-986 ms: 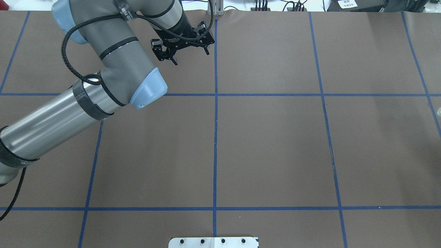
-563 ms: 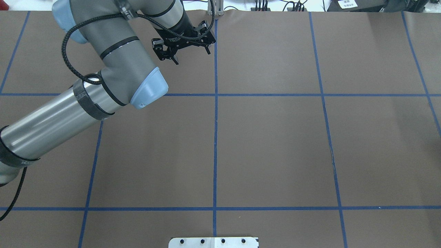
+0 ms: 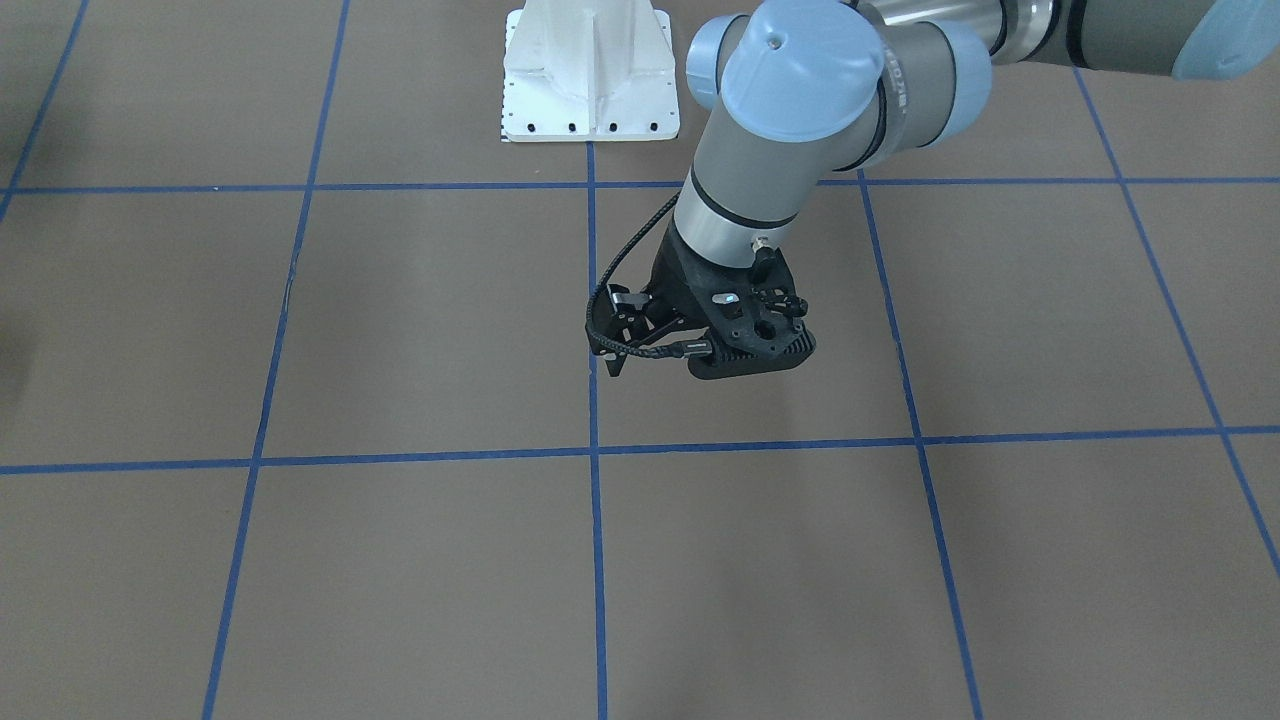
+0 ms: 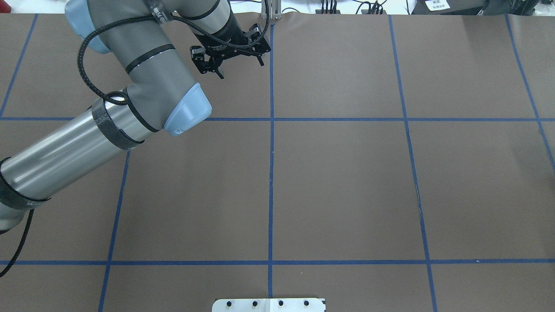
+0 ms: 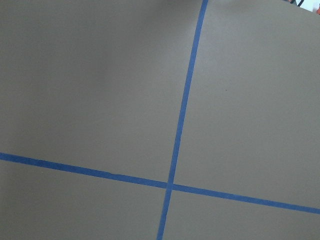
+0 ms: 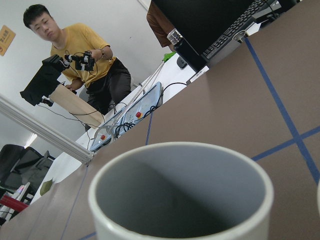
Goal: Left arm hands cup to right arm to dump lemon
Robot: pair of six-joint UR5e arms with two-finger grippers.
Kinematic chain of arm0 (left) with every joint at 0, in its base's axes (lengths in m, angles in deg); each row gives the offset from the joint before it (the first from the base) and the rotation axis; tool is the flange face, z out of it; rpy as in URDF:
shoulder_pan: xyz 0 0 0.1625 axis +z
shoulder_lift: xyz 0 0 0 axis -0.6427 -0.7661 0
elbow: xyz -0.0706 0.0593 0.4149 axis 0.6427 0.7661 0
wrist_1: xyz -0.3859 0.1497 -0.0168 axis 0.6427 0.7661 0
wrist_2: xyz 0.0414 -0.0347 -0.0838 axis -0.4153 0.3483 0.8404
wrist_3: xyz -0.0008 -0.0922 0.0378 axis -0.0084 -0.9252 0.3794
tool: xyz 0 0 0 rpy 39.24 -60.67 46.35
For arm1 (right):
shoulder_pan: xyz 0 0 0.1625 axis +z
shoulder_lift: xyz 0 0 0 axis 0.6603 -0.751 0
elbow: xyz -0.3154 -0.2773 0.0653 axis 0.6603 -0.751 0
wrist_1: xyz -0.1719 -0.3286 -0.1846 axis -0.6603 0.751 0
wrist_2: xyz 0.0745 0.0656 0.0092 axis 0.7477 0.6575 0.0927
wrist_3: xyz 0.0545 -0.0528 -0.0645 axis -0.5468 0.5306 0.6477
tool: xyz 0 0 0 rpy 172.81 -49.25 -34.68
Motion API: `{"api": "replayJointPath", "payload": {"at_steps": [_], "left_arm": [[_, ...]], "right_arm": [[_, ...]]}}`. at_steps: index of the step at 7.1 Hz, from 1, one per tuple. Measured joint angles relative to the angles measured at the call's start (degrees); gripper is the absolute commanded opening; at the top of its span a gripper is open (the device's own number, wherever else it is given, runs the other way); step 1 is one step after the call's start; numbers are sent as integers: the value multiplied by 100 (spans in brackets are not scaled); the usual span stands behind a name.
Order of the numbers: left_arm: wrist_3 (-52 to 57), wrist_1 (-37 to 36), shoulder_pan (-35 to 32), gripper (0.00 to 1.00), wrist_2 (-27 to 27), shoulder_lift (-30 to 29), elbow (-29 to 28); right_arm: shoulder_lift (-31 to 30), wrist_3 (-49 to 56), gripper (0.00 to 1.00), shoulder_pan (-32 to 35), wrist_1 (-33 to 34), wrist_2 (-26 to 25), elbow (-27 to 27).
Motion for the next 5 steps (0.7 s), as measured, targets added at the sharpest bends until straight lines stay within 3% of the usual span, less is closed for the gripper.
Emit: {"api": "replayJointPath", "payload": {"at_steps": [5], "left_arm": [[3, 0, 6, 100, -105, -15, 5]], "right_arm": [[212, -2742, 11, 236, -408, -172, -269]]}}
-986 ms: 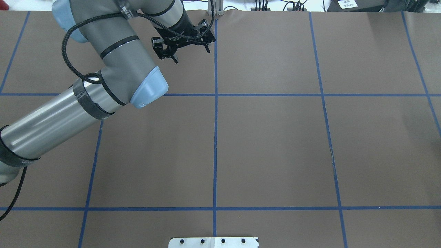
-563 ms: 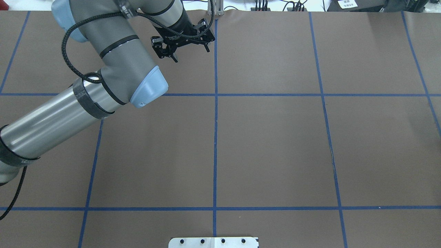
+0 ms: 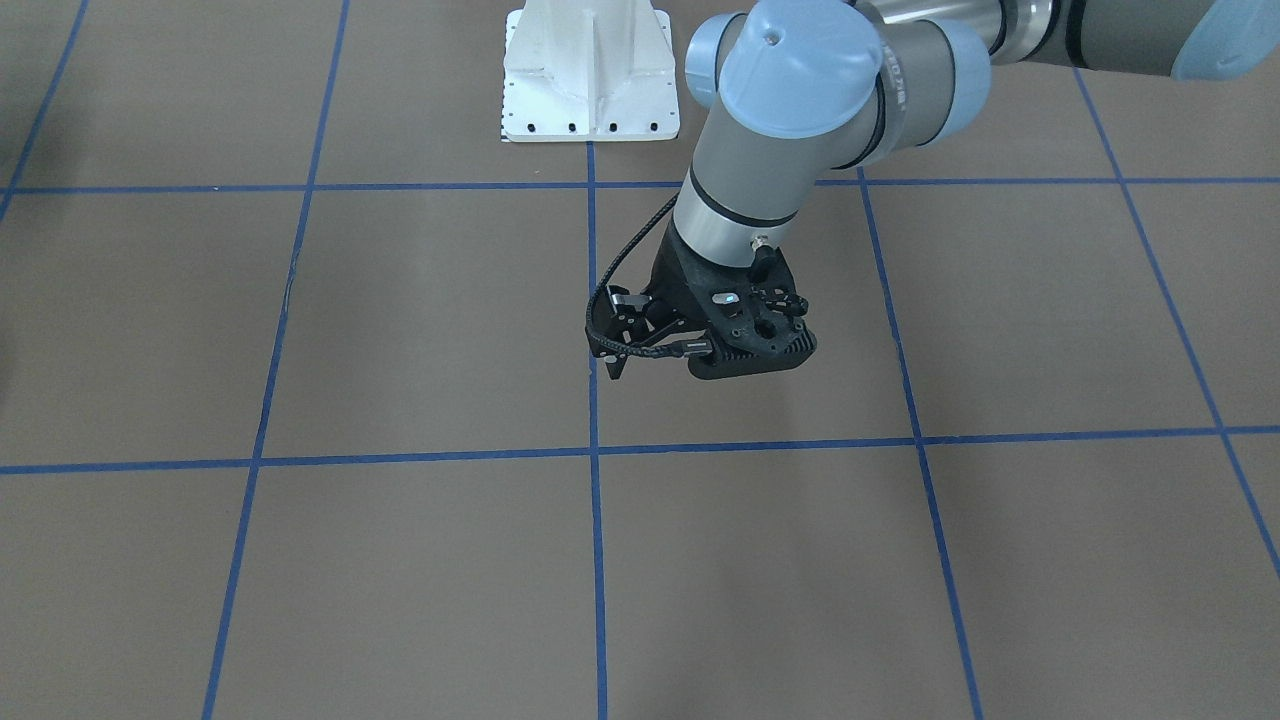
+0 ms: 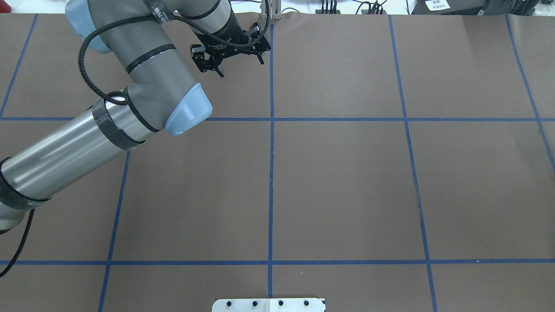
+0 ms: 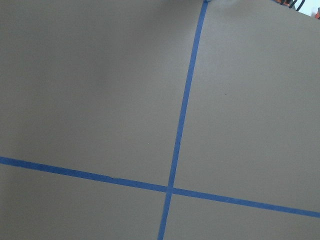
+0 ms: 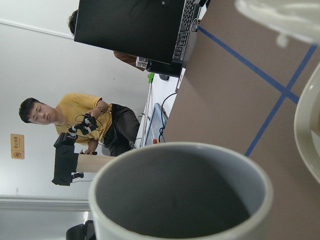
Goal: Left arm hands cup to right arm to dump lemon
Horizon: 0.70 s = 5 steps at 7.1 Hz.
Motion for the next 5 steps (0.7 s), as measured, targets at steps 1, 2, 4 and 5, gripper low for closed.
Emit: {"api": "replayJointPath", "payload": {"at_steps": [1, 2, 4, 5], "left_arm": [[4, 0, 1, 100, -32, -5, 1], [6, 0, 4, 100, -47, -8, 2], [6, 0, 7, 100, -74, -10, 3], [7, 0, 18, 100, -110, -7, 2]], "right_arm": [[22, -419, 10, 38, -8, -68, -27], [68, -886, 10, 55, -91, -172, -87], [304, -1843, 9, 63, -651, -370, -530], [428, -2199, 9, 65, -899, -415, -744]]}}
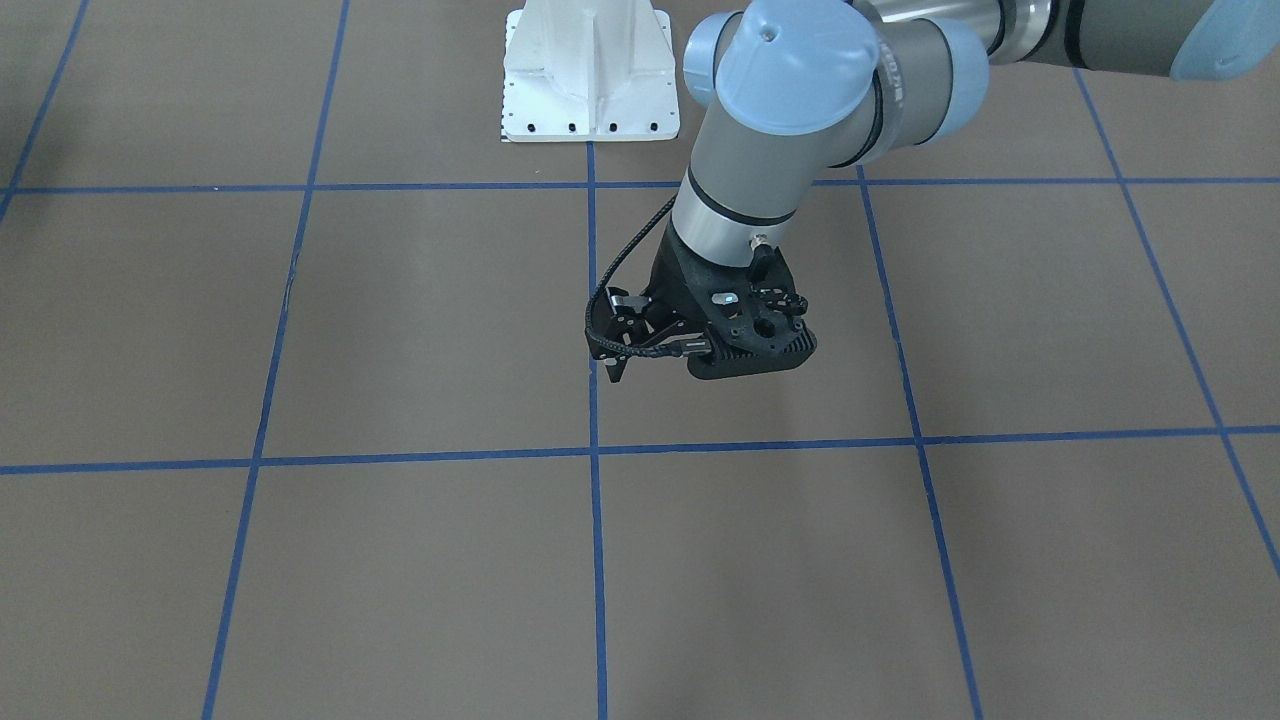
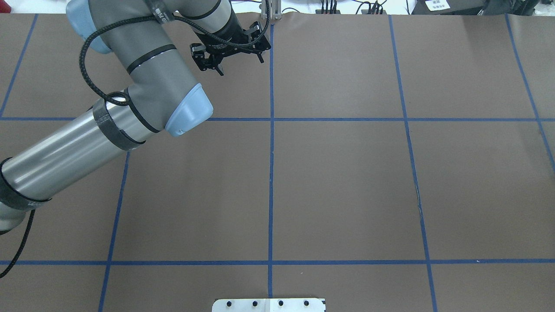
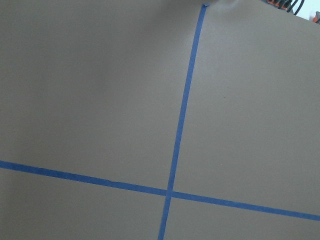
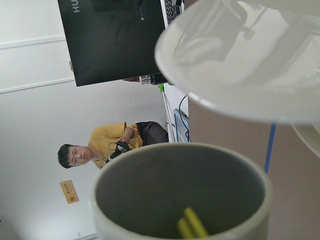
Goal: Left arm hands cup to right arm to dump lemon
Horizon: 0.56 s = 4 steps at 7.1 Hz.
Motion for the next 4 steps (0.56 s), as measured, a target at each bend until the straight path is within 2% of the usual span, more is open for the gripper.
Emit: {"api": "replayJointPath", "payload": {"at_steps": [4], "left_arm": [[0, 0, 75, 100, -113, 7, -7]], "right_arm": [[153, -1455, 10, 0, -475, -161, -153]]}}
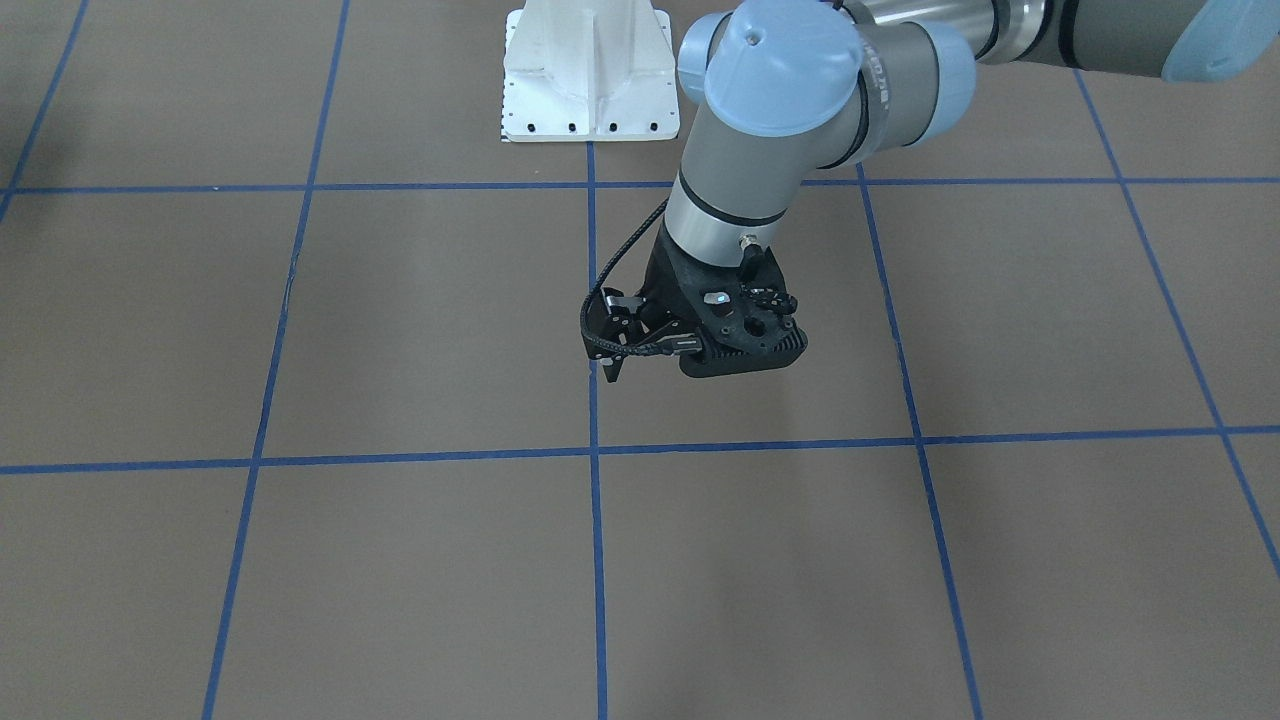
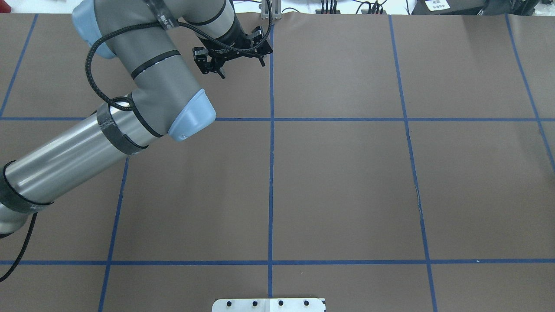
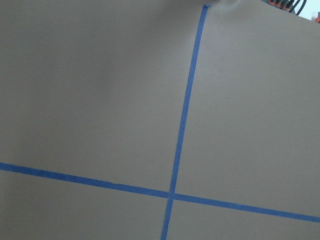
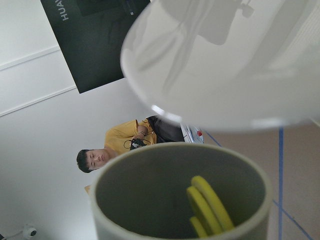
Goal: Left arm hands cup to right arm to dump lemon
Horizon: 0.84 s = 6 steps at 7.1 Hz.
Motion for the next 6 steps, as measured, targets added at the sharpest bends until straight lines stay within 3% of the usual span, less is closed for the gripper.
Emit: {"api": "replayJointPath", "payload": {"at_steps": [4, 6], "left_arm": [[0, 0, 90, 100, -176, 5, -10], [0, 0, 133, 100, -199, -5, -16]], "right_arm": [[35, -777, 11, 6, -88, -87, 0], [18, -952, 17, 8, -91, -362, -6]]}}
